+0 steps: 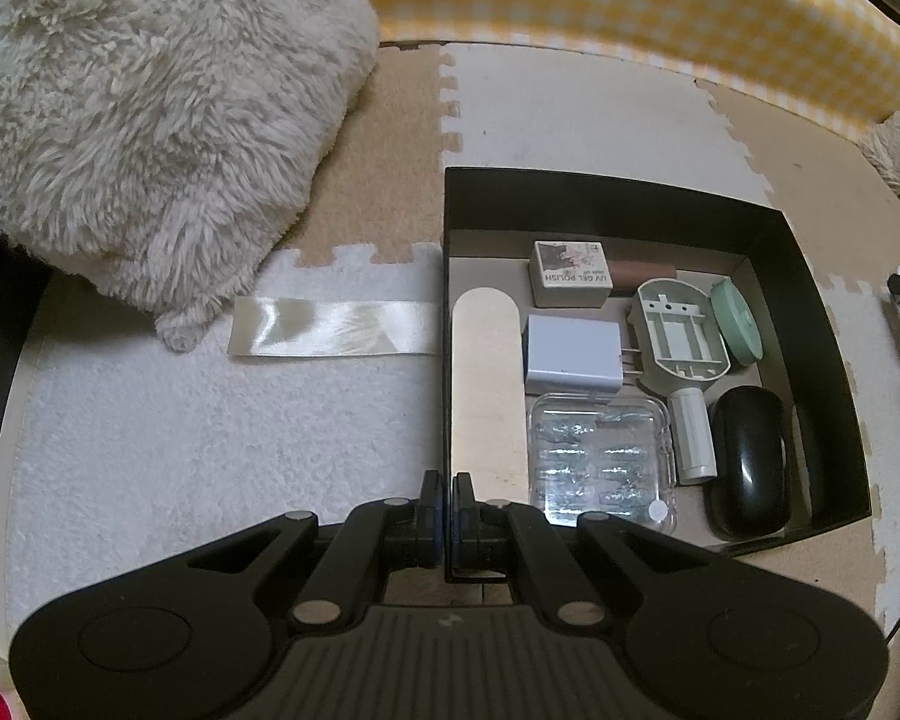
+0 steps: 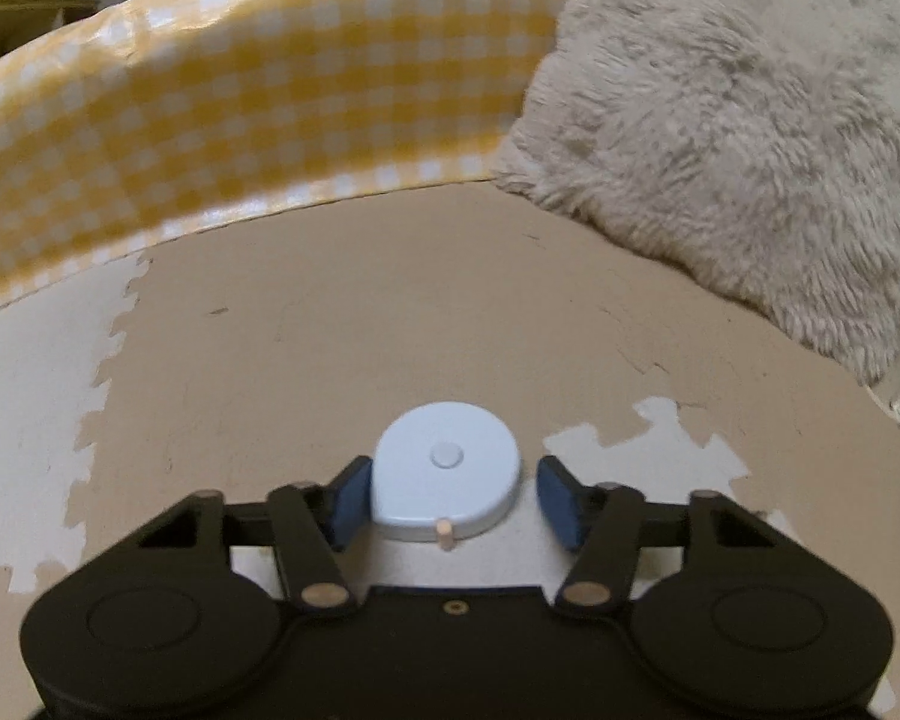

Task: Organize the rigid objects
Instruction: 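Move the right tool to the white tape measure and grasp it, then carry the white tape measure into the black box and release it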

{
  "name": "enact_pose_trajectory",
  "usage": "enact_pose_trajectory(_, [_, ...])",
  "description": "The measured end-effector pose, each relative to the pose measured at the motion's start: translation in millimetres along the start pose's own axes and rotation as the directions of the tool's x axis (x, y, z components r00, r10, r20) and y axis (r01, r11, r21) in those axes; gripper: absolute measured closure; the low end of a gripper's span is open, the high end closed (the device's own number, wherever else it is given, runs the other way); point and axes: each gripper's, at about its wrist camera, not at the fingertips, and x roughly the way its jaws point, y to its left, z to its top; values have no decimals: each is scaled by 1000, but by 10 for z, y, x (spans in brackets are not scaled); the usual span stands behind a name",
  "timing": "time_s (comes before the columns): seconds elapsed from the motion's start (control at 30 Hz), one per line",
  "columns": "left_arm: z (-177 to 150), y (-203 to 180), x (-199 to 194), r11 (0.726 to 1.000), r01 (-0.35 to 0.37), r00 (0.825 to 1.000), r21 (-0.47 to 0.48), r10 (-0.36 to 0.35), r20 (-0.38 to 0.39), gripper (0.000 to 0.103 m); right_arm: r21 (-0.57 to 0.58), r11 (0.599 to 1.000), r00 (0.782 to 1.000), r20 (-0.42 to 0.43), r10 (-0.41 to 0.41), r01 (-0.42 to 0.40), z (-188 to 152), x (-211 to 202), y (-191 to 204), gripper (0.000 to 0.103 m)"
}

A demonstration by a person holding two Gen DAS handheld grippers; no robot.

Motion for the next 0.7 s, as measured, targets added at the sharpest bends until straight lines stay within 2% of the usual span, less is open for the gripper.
enact_pose_trajectory(0.27, [-5,-3,-4,1000,-1,1000,2,1,-1,101,-17,1000,999,-34,2,-2,-38,-103,71,50])
enact_pose_trajectory(0.4, [-8,-1,-5,1000,1,1000,0,-1,-1,101,-26,999,997,-75,34,-36,-23,-191,166,50])
enact_pose_trajectory(0.57, [-19,5,-6,1000,2,1000,0,-2,0,101,-59,988,989,-41,143,-146,76,-510,413,50])
enact_pose_trajectory(0.7, [-22,5,-7,1000,2,1000,-1,-2,0,101,-94,959,964,-25,265,-266,129,-820,653,50])
